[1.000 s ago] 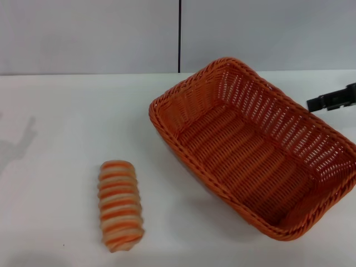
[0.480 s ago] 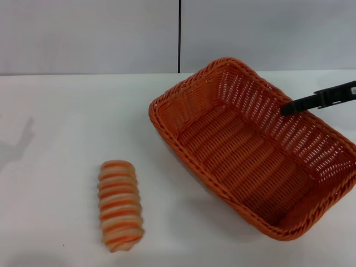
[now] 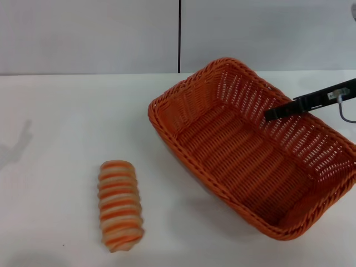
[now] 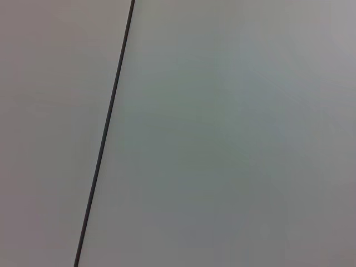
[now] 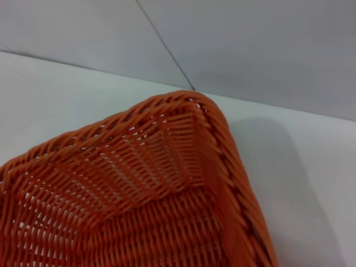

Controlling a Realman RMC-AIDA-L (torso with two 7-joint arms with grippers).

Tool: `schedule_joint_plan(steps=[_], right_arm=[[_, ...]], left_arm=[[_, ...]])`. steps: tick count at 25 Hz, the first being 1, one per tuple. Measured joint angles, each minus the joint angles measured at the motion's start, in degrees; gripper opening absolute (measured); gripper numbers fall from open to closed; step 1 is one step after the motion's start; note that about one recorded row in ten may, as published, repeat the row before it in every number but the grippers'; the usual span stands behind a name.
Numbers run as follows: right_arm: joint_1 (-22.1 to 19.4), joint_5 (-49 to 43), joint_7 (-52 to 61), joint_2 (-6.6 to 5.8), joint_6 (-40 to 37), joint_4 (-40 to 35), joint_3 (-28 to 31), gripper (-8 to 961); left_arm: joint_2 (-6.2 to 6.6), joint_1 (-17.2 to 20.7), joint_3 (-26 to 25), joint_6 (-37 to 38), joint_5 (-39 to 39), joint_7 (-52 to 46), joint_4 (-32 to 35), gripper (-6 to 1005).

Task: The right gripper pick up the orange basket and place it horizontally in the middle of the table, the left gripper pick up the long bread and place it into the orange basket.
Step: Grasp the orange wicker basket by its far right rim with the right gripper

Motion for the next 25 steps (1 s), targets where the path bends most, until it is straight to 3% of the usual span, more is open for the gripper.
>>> schedule_joint_plan(steps=[6,8,17,25], right_arm=[[0.3,0.0,0.0,0.27,0.8,-0.1,-0.1,755],[0.4,0.1,-0.6,0.39,1.0,-0.1,-0.1,564],[1.2,0.0,-2.3,0.81,0.6,-0.7,-0.5,352],[1.8,-0.1,-3.1,0.56,-3.5,-6.2,-6.5,139]], left_arm=[[-0.01,-0.2,-0.1,-0.1,0.0,0.1,0.0,809],[-0.01,-0.3,-0.2,-0.1,0.0,0.1,0.0,809],[-0.01,-0.7,-0.3,-0.1,-0.4,0.1,0.0,808],[-0.02,-0.9,-0.3,0.0,-0.4,0.0,0.0,809]])
